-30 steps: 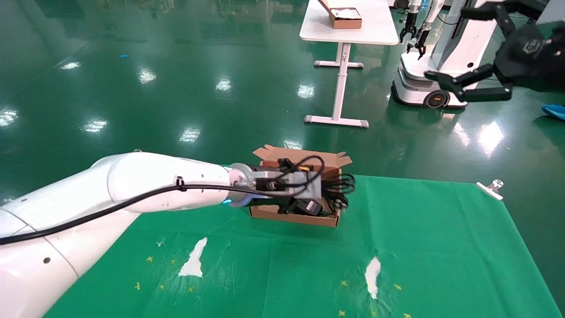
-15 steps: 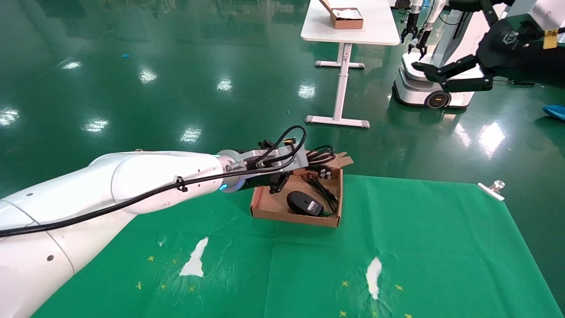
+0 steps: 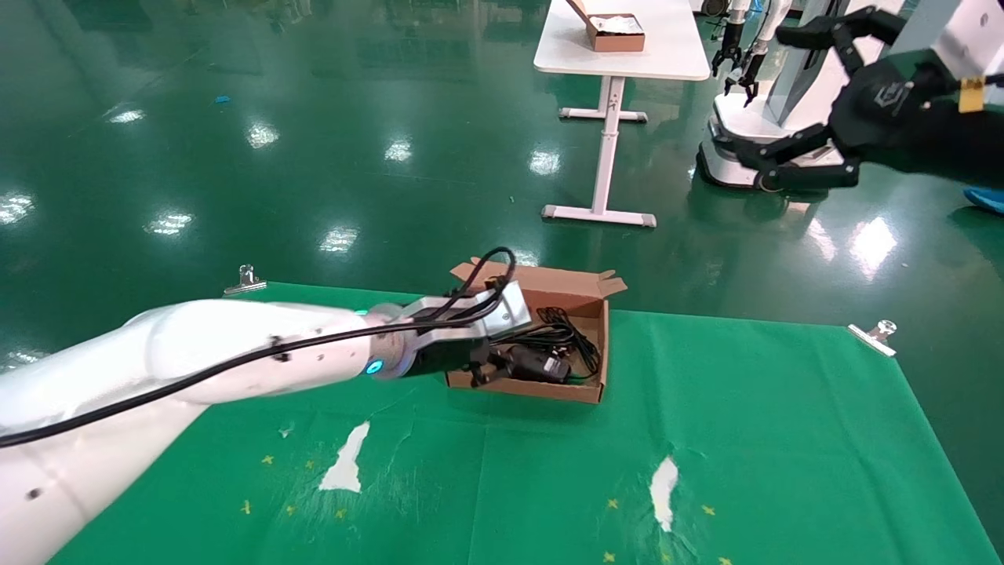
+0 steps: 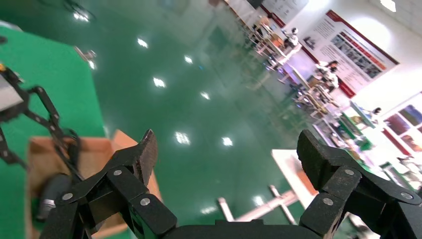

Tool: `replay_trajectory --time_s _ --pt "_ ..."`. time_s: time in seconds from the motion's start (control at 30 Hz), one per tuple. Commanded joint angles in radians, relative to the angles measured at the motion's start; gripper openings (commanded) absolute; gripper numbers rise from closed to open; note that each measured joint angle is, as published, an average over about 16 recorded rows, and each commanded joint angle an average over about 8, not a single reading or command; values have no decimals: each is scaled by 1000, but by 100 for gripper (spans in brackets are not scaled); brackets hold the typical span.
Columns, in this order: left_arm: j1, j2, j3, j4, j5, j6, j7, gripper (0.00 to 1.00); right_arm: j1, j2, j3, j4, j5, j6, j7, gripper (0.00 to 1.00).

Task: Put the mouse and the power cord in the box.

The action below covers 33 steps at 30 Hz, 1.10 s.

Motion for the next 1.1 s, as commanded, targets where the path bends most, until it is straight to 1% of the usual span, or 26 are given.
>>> replay_trajectory --time_s 0.03,1.1 --pt "22 -25 -36 -22 -28 33 3 100 -23 6 6 23 13 -11 20 100" --pt "387 -435 -625 -380 -476 573 52 100 -407 96 107 406 232 -183 353 100"
